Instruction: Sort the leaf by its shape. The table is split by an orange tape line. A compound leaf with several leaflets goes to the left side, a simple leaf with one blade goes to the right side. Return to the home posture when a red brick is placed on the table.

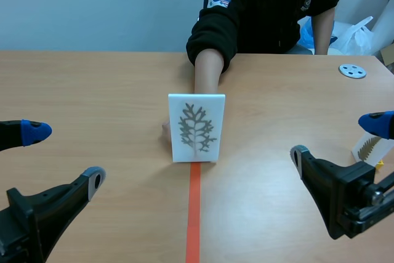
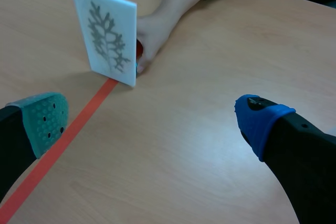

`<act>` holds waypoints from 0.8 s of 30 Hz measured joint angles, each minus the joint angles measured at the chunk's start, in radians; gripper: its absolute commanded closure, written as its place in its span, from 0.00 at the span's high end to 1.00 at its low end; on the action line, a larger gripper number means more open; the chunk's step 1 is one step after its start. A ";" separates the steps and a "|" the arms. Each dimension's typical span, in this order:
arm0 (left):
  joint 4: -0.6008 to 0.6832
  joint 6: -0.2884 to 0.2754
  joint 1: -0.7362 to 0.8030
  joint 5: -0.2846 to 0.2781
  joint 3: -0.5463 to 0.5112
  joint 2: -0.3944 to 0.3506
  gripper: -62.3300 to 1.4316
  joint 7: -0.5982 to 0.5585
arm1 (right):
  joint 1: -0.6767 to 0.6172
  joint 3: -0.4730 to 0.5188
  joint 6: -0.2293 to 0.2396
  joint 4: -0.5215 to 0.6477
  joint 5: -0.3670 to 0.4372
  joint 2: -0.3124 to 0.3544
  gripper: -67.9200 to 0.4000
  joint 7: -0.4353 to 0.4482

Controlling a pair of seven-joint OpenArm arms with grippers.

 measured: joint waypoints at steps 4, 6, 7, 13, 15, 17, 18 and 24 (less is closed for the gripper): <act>0.000 0.000 0.000 0.000 0.000 0.000 1.00 0.000 | 0.000 0.000 0.000 0.000 0.000 0.000 1.00 0.000; 0.000 0.000 0.000 0.000 0.000 0.000 1.00 0.000 | 0.000 0.000 0.000 0.000 0.000 0.000 1.00 0.000; 0.000 0.000 0.000 0.000 0.000 0.000 1.00 0.000 | 0.000 0.000 0.000 0.000 0.000 0.000 1.00 0.000; 0.000 0.000 0.000 0.000 0.000 0.000 1.00 0.000 | 0.001 0.000 0.000 0.000 0.000 0.000 1.00 0.000; 0.000 0.000 0.000 0.000 0.000 0.000 1.00 0.000 | 0.010 0.000 0.003 -0.002 0.000 0.000 1.00 0.000; 0.000 0.000 0.000 0.000 0.000 0.000 1.00 0.000 | 0.038 0.000 0.019 -0.022 0.000 0.000 1.00 0.000; 0.000 0.000 0.000 0.000 0.000 0.000 1.00 0.000 | 0.056 0.000 0.028 -0.038 -0.001 0.000 1.00 0.000; 0.000 0.000 0.000 0.000 0.000 0.000 1.00 0.000 | 0.175 -0.018 0.071 -0.191 -0.004 0.000 1.00 0.008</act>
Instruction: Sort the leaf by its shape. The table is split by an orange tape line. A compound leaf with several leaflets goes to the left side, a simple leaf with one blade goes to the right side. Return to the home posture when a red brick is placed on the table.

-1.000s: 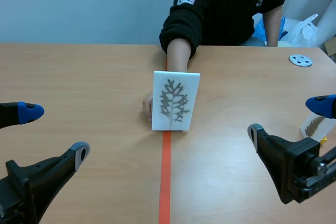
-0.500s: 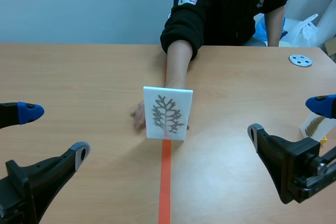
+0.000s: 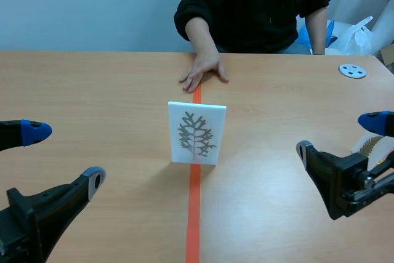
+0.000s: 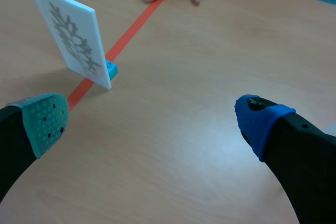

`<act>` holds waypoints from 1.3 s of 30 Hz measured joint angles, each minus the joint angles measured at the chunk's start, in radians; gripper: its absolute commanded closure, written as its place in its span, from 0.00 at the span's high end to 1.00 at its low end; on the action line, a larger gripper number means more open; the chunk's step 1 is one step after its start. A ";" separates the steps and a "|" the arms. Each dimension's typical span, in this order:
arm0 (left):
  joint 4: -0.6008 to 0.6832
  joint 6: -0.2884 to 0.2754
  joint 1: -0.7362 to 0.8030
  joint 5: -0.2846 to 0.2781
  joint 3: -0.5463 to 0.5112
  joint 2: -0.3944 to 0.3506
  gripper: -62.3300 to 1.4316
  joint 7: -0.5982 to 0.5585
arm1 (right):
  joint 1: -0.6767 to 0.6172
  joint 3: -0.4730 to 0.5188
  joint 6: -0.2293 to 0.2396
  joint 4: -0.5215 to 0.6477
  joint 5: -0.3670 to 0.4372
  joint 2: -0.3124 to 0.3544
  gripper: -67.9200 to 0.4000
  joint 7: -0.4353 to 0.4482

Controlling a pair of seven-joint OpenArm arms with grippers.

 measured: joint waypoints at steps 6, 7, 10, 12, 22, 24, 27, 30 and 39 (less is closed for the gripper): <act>0.000 0.000 0.000 0.000 0.000 0.000 1.00 0.000 | 0.153 -0.124 0.011 -0.165 -0.014 0.000 1.00 0.045; 0.000 0.000 0.000 0.000 0.000 0.000 1.00 0.000 | 0.179 -0.145 0.011 -0.193 -0.032 0.000 1.00 0.055; 0.000 0.000 0.000 0.000 0.000 0.000 1.00 0.000 | 0.259 -0.208 0.011 -0.277 -0.084 0.000 1.00 0.079; 0.000 0.000 0.000 0.000 0.000 0.000 1.00 0.000 | 0.308 -0.254 0.011 -0.332 -0.110 0.000 1.00 0.117; 0.000 0.000 0.000 0.000 0.000 0.000 1.00 0.000 | 0.548 -0.424 0.007 -0.633 -0.240 -0.071 1.00 0.246; 0.000 0.000 0.000 0.000 0.000 0.000 1.00 0.000 | 0.599 -0.457 0.007 -0.695 -0.261 -0.101 1.00 0.266; 0.000 0.000 0.000 0.000 0.000 0.000 1.00 0.000 | 0.671 -0.510 0.006 -0.776 -0.278 -0.149 1.00 0.286; 0.000 0.000 0.000 0.000 0.000 0.000 1.00 0.000 | 0.731 -0.560 -0.002 -0.844 -0.313 -0.195 1.00 0.301; 0.000 0.000 0.000 0.000 0.000 0.000 1.00 0.000 | 0.839 -0.671 -0.084 -0.970 -0.368 -0.300 1.00 0.313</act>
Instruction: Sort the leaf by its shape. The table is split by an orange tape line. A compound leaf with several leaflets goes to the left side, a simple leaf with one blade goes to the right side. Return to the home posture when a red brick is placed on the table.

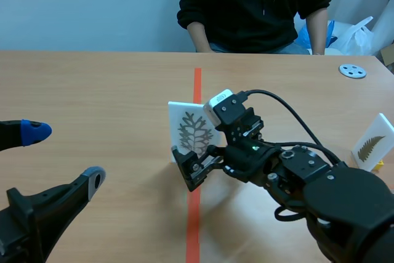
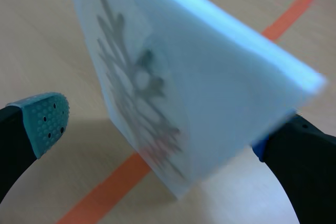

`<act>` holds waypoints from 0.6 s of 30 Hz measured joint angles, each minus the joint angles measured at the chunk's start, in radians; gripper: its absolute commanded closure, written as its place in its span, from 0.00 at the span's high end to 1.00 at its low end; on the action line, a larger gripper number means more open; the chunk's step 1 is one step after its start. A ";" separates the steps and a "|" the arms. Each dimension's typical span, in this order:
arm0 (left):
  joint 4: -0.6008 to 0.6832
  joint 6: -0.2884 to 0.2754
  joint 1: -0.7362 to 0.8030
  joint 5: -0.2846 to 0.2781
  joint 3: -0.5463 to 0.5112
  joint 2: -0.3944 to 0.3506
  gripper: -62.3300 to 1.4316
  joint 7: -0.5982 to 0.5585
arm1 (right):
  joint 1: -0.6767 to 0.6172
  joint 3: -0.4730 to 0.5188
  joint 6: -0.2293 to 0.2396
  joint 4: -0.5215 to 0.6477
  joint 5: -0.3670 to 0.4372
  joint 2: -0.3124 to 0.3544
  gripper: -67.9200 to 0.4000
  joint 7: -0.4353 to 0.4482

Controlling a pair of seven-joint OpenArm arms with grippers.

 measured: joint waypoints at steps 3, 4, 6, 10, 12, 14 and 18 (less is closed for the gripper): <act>0.000 0.000 0.000 0.000 0.000 0.000 1.00 0.000 | -0.001 -0.014 0.000 -0.002 0.000 -0.005 0.98 0.017; 0.000 0.000 0.000 0.000 0.000 0.000 1.00 0.000 | -0.001 -0.019 0.000 -0.002 0.000 -0.005 0.92 0.016; 0.000 0.000 0.000 0.000 0.000 0.000 1.00 0.000 | -0.002 -0.025 0.000 -0.002 0.000 -0.002 0.80 0.016; 0.000 0.000 0.000 0.000 0.000 0.000 1.00 0.000 | -0.004 -0.026 0.000 -0.002 0.000 0.000 0.63 0.016; 0.000 0.000 0.000 0.000 0.000 0.000 1.00 0.000 | -0.006 -0.026 0.000 -0.002 0.000 0.000 0.58 0.017; 0.000 0.000 0.000 0.000 0.000 0.000 1.00 0.000 | -0.006 -0.026 0.000 -0.002 0.000 0.000 0.51 0.016; 0.000 0.000 0.000 0.000 0.000 0.000 1.00 0.000 | -0.006 -0.026 0.000 -0.002 0.000 0.001 0.39 0.016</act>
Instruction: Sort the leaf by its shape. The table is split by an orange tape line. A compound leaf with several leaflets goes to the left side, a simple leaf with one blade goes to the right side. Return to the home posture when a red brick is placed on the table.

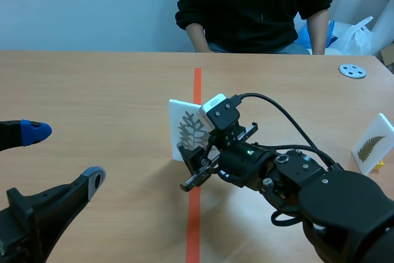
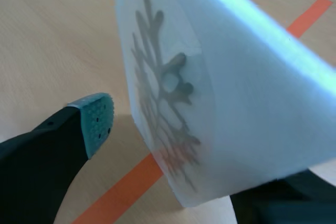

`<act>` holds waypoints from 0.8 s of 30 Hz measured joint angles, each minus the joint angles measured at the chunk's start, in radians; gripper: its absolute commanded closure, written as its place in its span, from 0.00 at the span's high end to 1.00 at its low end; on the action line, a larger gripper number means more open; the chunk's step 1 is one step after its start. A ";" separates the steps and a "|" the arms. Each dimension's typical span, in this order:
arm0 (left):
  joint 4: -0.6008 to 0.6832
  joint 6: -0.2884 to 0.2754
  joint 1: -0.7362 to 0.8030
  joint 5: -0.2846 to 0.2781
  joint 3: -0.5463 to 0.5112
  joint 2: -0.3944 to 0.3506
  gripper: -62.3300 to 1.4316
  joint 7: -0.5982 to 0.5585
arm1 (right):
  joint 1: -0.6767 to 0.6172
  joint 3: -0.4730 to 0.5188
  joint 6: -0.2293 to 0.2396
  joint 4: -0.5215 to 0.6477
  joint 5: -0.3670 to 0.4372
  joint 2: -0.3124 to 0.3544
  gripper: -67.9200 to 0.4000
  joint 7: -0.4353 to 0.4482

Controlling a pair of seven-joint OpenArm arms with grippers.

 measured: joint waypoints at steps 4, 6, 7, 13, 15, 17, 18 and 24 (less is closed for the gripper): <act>0.000 0.000 0.000 0.000 0.000 0.000 1.00 0.000 | 0.000 0.000 0.000 0.000 0.000 0.000 0.24 0.000; 0.000 0.000 0.000 0.000 0.000 0.000 1.00 0.000 | 0.000 0.000 0.000 0.000 0.000 0.000 0.17 0.000; 0.000 0.000 0.000 0.000 0.000 0.000 1.00 0.000 | 0.000 0.000 0.000 0.000 0.000 0.000 0.13 0.000; 0.000 0.000 0.000 0.000 0.000 0.000 1.00 0.000 | 0.000 0.000 0.000 0.000 0.000 0.000 0.03 0.000; 0.000 0.000 0.000 0.000 0.000 0.000 1.00 0.000 | 0.000 0.000 0.000 0.000 0.000 0.000 0.03 0.000; 0.000 0.000 0.000 0.000 0.000 0.000 1.00 0.000 | 0.000 0.000 0.000 0.000 0.000 0.003 0.03 0.003; 0.000 0.000 0.000 0.000 0.000 0.000 1.00 0.000 | 0.000 0.000 0.001 0.000 0.000 0.003 0.03 0.006; 0.000 0.000 0.000 0.000 0.000 0.000 1.00 0.000 | 0.000 0.003 0.005 0.031 0.000 0.025 0.03 0.008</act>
